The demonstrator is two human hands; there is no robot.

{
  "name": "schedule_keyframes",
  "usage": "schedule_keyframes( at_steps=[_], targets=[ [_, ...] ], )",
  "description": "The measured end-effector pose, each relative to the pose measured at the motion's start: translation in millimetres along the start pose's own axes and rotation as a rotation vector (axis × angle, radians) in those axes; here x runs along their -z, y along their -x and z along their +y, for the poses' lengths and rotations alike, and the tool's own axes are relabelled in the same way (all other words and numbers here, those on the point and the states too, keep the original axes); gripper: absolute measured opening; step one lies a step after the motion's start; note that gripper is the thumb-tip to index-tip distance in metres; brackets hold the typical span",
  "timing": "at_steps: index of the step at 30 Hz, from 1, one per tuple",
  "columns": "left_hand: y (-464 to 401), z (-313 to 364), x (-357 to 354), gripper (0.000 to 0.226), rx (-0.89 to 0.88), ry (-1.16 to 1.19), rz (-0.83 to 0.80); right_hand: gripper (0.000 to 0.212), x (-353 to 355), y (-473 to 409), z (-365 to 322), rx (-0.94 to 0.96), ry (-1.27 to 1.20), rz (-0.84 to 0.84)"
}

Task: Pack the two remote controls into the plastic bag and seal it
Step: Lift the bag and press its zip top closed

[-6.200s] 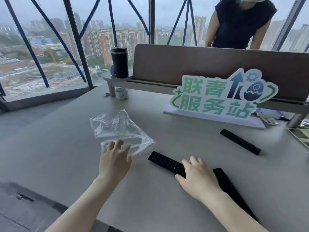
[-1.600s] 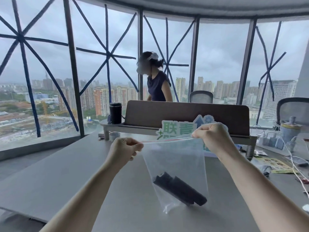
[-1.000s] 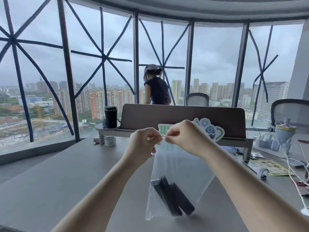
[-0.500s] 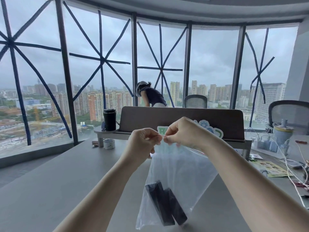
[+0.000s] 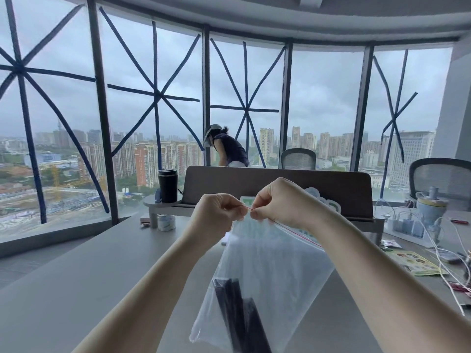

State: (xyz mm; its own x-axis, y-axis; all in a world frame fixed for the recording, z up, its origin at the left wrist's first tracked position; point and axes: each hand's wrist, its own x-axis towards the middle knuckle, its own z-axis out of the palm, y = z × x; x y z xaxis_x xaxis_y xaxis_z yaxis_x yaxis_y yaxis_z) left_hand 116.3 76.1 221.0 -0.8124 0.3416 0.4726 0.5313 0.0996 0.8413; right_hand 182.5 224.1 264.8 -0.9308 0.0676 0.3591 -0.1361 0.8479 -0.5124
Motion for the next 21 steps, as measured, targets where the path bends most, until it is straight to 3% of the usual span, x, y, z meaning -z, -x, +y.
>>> schedule_keyframes(
  at_steps=[8,21],
  targets=[
    [1.3,-4.6,0.3,0.005,-0.055,-0.077,0.056,0.006,-3.9,3.9,-3.4,0.026,0.068,0.056],
    [-1.9,-10.9,-6.0,0.013,-0.063,-0.143,0.130,0.018,-15.5,-1.3,-2.2,0.064,0.093,0.116]
  ],
)
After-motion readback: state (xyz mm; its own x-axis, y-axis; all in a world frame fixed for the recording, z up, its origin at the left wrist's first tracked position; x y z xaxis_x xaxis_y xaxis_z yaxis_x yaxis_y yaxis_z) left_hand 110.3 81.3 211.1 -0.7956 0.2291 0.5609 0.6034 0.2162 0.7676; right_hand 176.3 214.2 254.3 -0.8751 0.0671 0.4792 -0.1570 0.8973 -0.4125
